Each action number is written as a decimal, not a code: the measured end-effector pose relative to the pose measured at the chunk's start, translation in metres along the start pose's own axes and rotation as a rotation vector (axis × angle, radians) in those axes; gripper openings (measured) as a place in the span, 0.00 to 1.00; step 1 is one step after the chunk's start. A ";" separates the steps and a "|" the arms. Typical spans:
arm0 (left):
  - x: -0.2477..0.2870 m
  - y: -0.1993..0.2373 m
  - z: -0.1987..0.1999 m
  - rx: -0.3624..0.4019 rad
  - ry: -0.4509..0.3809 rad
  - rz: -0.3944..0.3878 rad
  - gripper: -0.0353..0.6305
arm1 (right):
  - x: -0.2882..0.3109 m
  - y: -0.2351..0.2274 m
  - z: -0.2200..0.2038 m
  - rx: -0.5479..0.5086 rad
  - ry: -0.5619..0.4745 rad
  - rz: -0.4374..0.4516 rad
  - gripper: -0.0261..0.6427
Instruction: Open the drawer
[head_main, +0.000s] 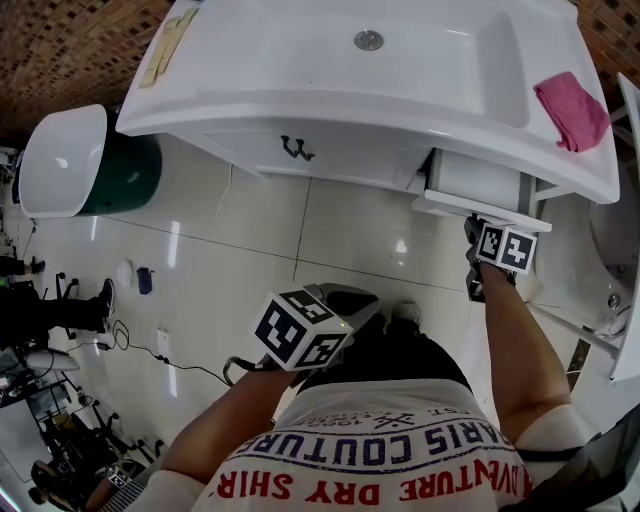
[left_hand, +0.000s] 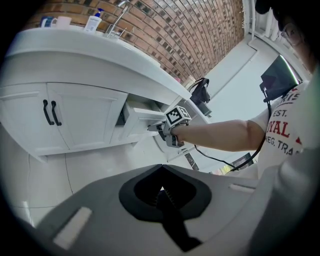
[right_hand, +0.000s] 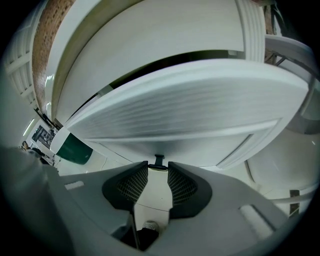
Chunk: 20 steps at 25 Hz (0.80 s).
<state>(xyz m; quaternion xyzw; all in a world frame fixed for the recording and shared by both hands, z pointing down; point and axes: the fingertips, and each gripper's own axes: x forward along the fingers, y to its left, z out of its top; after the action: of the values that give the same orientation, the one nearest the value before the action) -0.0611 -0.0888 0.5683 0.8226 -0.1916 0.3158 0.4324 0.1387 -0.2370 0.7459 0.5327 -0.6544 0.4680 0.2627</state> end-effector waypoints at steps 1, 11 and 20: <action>-0.001 -0.001 -0.003 -0.001 0.003 -0.002 0.03 | -0.002 0.001 -0.005 0.001 0.002 -0.002 0.23; -0.011 -0.014 -0.018 0.020 0.015 -0.016 0.03 | -0.019 0.005 -0.038 0.013 0.011 -0.028 0.23; -0.010 -0.023 -0.018 0.044 0.023 -0.012 0.03 | -0.027 0.006 -0.058 0.011 0.006 -0.027 0.23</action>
<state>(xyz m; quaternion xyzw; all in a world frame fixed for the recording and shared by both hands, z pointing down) -0.0616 -0.0606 0.5558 0.8294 -0.1748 0.3267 0.4180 0.1324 -0.1734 0.7461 0.5414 -0.6439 0.4694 0.2682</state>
